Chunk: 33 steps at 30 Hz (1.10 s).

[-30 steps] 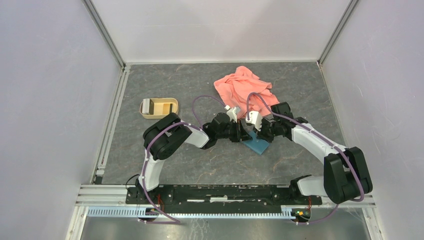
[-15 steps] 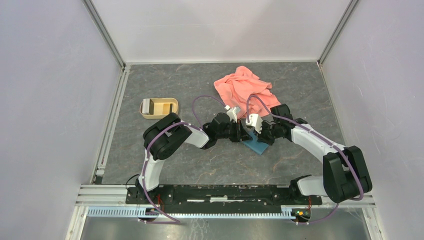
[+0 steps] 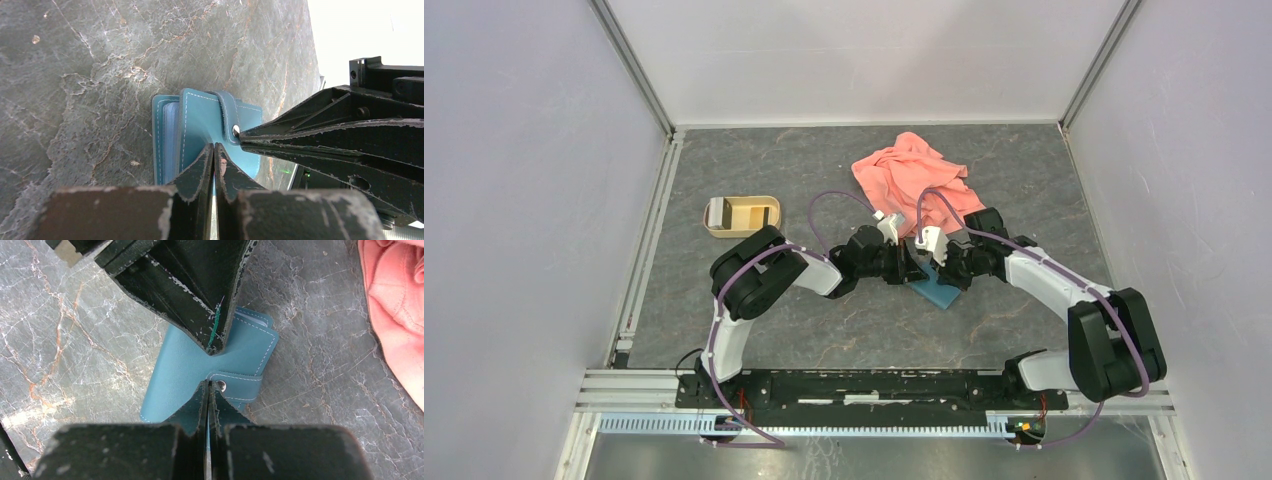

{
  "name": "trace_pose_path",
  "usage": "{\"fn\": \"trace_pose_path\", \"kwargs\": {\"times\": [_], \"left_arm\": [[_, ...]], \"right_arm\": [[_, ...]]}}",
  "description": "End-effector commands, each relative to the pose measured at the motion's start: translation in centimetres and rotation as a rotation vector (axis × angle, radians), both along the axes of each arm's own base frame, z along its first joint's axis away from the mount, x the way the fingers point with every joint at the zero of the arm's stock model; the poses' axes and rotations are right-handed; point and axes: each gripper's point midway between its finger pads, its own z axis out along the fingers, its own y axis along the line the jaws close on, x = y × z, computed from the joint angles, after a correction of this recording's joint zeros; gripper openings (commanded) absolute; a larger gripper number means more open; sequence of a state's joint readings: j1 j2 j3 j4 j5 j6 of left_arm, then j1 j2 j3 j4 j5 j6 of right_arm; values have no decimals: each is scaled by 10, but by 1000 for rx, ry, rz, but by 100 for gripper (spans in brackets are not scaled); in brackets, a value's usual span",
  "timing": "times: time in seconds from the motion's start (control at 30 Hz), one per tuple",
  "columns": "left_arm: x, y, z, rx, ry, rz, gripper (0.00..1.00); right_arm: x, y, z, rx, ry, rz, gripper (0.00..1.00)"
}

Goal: Put the credit cards into the card holder
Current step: Close the card holder at the center of the board.

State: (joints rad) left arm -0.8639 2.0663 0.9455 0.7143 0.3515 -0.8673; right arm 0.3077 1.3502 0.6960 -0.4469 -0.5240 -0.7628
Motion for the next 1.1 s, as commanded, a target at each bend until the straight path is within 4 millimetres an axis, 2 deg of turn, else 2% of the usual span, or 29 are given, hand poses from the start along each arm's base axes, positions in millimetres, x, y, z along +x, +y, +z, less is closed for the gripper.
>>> {"fn": "trace_pose_path", "kwargs": {"times": [0.0,0.47,0.67,0.7,0.77,0.83,0.97,1.07], "left_arm": [[3,12,-31,85,60,44,10],[4,9,-24,73,53,37,10],[2,9,-22,65,51,29,10],[2,9,-21,63,50,29,10],[2,9,-19,60,48,28,10],[2,9,-18,58,46,28,10],[2,9,-17,57,46,27,10],[2,9,-17,58,46,27,10]], "right_arm": [[-7,1,-6,-5,51,-4,0],[-13,-17,-29,-104,122,-50,0],[-8,-14,-17,-45,120,-61,0],[-8,-12,-15,-28,130,-55,5],[-8,-5,-6,24,145,-26,23],[-8,2,4,80,155,2,33],[-5,13,32,190,145,50,42],[-1,15,47,235,127,56,43]]}}
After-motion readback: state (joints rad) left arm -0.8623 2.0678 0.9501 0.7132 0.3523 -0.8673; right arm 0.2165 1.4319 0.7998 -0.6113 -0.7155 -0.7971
